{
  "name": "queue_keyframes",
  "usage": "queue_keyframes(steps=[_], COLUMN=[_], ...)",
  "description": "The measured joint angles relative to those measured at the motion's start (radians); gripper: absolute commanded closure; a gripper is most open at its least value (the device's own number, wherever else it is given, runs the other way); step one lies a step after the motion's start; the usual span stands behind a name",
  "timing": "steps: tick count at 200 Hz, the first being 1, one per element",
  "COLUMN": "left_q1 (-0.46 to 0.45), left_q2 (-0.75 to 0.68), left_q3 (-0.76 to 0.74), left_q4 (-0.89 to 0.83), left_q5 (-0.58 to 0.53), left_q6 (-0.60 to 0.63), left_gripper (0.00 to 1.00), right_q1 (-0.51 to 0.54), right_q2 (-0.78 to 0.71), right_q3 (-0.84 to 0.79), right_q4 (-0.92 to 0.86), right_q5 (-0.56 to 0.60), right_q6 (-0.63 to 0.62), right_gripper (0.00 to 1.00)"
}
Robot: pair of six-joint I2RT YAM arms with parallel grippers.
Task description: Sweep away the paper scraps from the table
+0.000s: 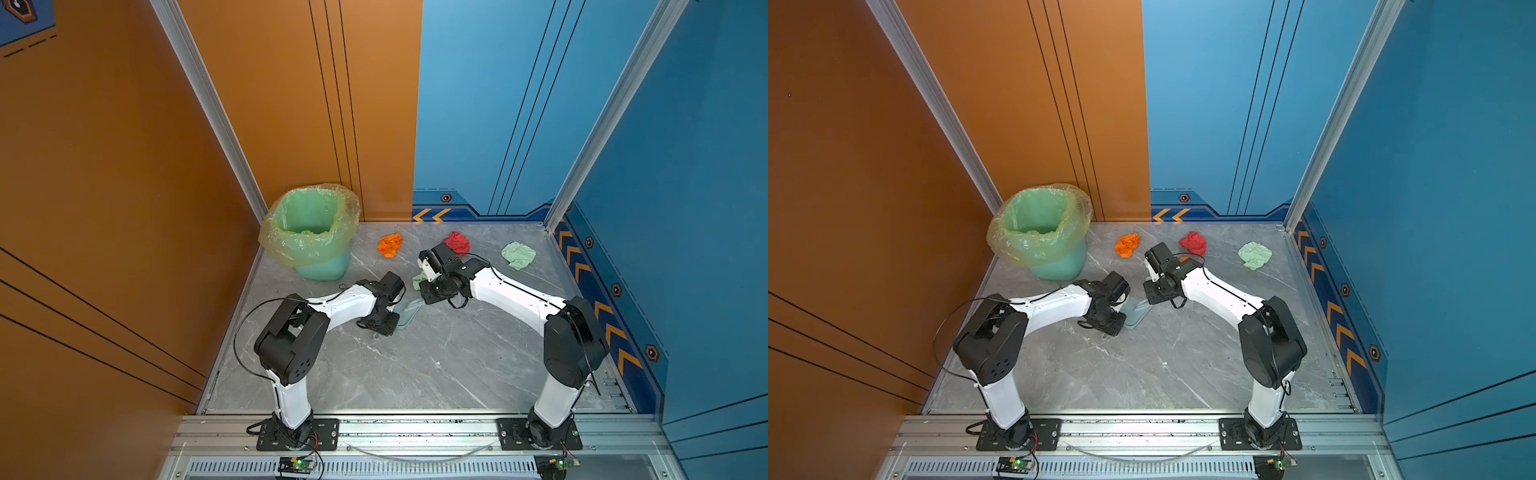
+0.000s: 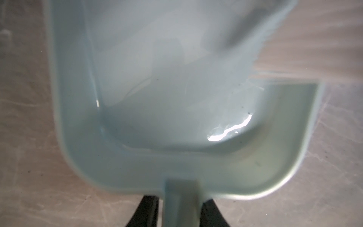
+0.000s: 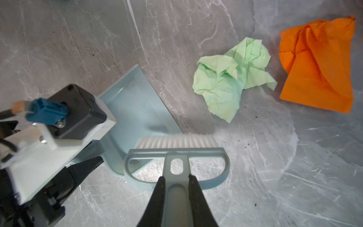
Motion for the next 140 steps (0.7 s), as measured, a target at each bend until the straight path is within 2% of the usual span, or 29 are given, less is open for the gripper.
queue_keyframes(steps=[23, 85, 140], left_q1=[-0.003, -0.005, -0.009], left_q2=[0.000, -0.006, -0.024], left_q3=[0.000, -0.007, -0.034], left_q4=[0.000, 0.001, 0.005], left_q5=[-0.006, -0.021, -0.052], left_q6=[0.000, 0.000, -0.002], left_gripper=[0.65, 0.71, 0.71], right_q1=[0.002, 0.008, 0.008], right_q2=[0.006, 0.008, 0.008], right_q3=[0.002, 0.014, 0.014], right_q4=[-0.009, -0.018, -0.018], right_q5=[0.011, 0.015, 0.015], right_q6=[-0.004, -0.008, -0.008], right_gripper=[1.00, 1.00, 1.00])
